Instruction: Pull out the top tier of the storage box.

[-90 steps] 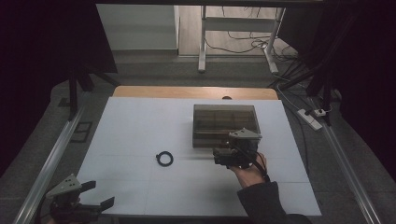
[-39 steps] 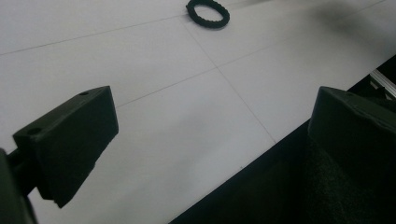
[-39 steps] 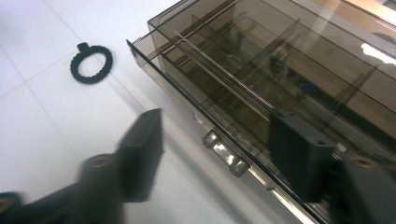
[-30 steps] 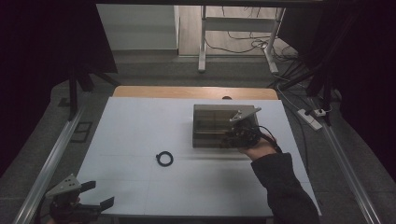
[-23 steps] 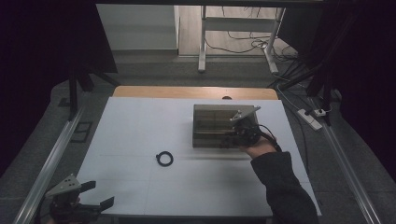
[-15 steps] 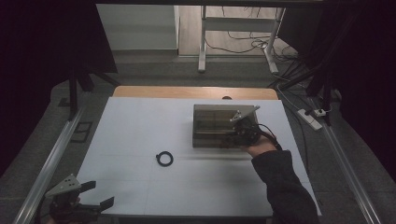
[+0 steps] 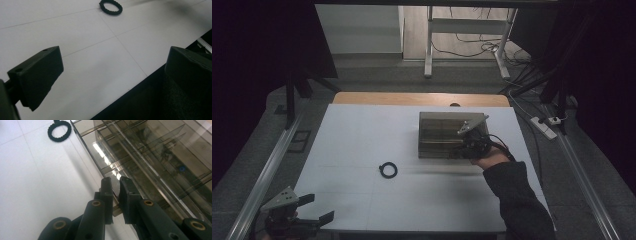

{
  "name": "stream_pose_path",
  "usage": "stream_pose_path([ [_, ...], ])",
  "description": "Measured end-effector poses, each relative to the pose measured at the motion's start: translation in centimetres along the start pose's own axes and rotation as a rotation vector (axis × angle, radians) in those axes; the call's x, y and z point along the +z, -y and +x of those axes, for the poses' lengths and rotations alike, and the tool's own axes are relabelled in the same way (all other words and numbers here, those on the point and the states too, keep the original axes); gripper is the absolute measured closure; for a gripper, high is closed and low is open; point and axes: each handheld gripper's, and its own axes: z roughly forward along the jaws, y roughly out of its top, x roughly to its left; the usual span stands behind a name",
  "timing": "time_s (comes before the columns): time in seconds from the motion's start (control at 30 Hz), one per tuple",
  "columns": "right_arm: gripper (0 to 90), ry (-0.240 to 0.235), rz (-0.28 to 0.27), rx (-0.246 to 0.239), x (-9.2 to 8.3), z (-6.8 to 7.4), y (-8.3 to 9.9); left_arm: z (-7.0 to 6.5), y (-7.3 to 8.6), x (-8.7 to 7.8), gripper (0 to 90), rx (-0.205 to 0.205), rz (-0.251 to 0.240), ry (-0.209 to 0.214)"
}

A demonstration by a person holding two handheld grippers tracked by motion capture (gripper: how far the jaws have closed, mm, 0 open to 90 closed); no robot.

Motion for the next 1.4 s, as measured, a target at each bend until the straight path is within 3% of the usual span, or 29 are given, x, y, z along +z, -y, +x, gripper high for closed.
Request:
stream_pose_path([
  [0.2,80.7,-0.012,0.008,-0.022,-0.3,0.5,0.4,0.0,0.0,0.0,0.9,0.000,0.001,0.000],
  [1.4,81.4,-0.050,0.025,-0.030,-1.0,2.6,1.8,0.0,0.0,0.0,0.9,-0.007,-0.001,0.001],
])
